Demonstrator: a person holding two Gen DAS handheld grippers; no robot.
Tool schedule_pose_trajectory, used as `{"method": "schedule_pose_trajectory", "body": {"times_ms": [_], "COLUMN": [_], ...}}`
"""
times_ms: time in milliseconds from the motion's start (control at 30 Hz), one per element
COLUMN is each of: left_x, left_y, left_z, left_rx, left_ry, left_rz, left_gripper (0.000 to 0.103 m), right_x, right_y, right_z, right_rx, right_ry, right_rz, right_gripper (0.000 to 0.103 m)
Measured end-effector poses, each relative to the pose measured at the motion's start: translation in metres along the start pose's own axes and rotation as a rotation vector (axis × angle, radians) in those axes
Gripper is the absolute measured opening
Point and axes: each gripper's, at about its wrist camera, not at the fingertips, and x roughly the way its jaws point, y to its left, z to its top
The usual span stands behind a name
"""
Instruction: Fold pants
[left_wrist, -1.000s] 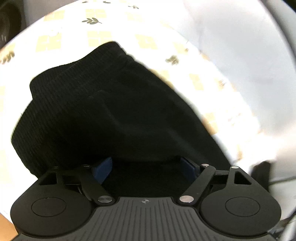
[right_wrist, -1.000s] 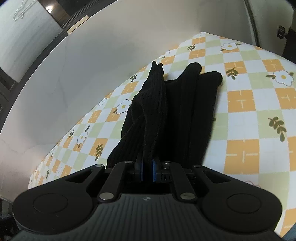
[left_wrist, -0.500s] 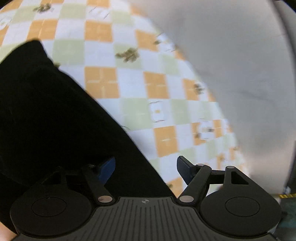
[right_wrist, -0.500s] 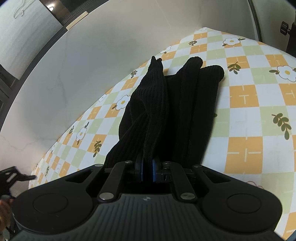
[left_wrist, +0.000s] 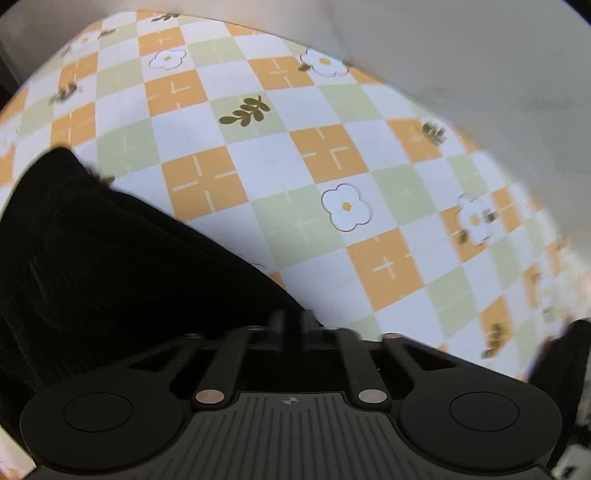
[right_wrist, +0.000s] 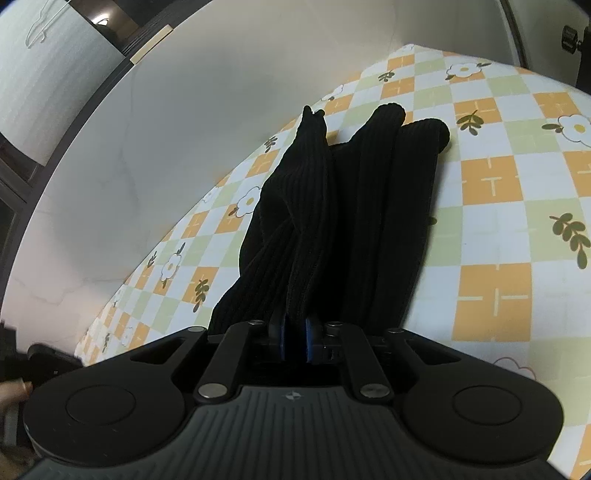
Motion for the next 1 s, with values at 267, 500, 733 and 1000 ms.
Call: {"method": "schedule_pose_trajectory", "body": {"times_ms": [267, 500, 733, 1000], "left_x": [-0.020, -0.021, -0.021, -0.027], "left_y": [0.071, 0.093, 0.112, 0.109], "left_z": [-0.045, -0.066, -0.073, -0.062], "left_rx": [-0.116, -0.205, -0.305, -0.374], "left_ry": [-0.035, -0.046, -0.032, 0.003], "left_rz": [-0.123, -0.181, -0.247, -0.299], "left_gripper": [0.001, 0.002, 0.003, 0.029], "right_x": [-0.003, 0.045, 0.010, -0.099], "right_y": [0.001, 0.018, 0.046, 0.092], "right_z": [0.040, 0.084, 0.104, 0.115], "right_rx": [-0.017, -0.140, -0.090, -0.200], "right_ry": [-0.041, 0.033, -0.055, -0.288], "right_rz": [-0.002, -0.081, 0.093, 0.431], "right_gripper": [0.036, 0.045, 0.010, 0.009]}}
